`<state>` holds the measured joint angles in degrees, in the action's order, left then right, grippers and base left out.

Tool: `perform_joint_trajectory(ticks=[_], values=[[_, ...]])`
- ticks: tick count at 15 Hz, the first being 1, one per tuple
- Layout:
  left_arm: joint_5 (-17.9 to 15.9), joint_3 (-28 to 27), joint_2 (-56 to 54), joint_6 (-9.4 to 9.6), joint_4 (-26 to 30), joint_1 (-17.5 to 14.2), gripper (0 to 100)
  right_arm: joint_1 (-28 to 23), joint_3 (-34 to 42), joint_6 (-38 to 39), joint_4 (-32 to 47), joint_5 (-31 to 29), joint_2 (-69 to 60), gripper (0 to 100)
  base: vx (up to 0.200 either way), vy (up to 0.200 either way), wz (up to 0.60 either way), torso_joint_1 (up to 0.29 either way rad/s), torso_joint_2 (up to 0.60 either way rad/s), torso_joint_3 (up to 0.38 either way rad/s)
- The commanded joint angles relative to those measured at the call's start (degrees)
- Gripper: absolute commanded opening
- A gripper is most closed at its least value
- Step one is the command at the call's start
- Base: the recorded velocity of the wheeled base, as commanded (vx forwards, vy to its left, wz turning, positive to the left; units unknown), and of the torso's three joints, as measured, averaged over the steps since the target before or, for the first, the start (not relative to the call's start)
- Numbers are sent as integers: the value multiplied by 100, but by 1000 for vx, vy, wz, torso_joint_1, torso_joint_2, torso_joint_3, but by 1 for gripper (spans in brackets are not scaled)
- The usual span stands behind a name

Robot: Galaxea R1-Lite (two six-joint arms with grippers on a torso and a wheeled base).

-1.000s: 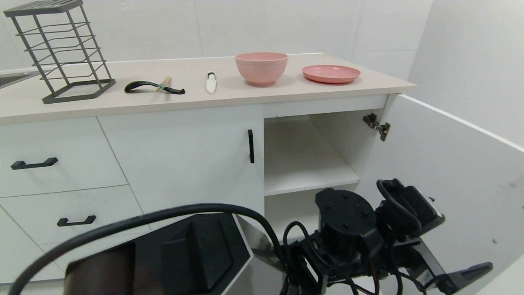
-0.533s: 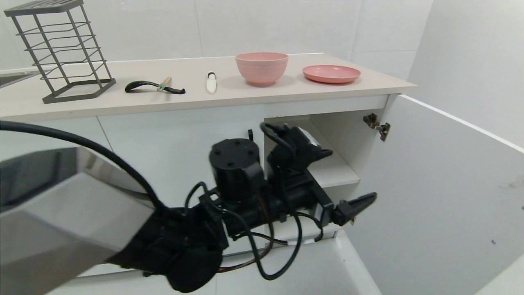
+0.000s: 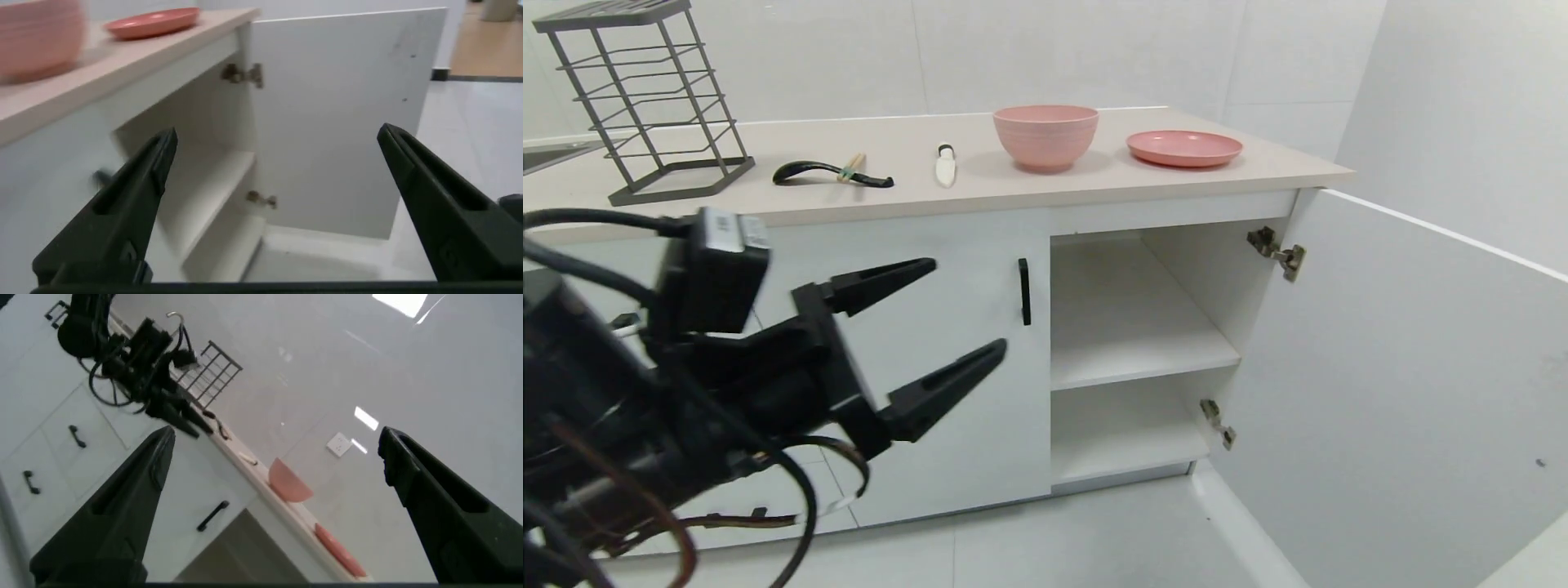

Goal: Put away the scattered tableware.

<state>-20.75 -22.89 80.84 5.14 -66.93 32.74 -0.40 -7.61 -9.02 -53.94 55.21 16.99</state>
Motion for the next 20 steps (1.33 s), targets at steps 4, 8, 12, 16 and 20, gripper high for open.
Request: perform_joint_trajectory(ticks=[4,8,12,16,20], values=[[-26,1446,-2423,373,312,-1587,100,163,-30,-126,868,7,-1392,100,0,0,0,0,0,0],[-17,2061,-4252,347,1305,-1947,100,172,242,-135,877,7,-1392,100,0,0,0,0,0,0],[-17,1911,-6502,224,3977,-2387,100,49,734,-126,1439,-213,-1594,100,0,0,0,0,0,0],[36,1824,-7539,-93,5357,-2659,100,40,761,199,2274,-1715,-1699,100,0,0,0,0,0,0],[396,2289,-7539,-84,5717,-2677,100,40,761,357,4340,-3746,-1699,100,0,0,0,0,0,0]])
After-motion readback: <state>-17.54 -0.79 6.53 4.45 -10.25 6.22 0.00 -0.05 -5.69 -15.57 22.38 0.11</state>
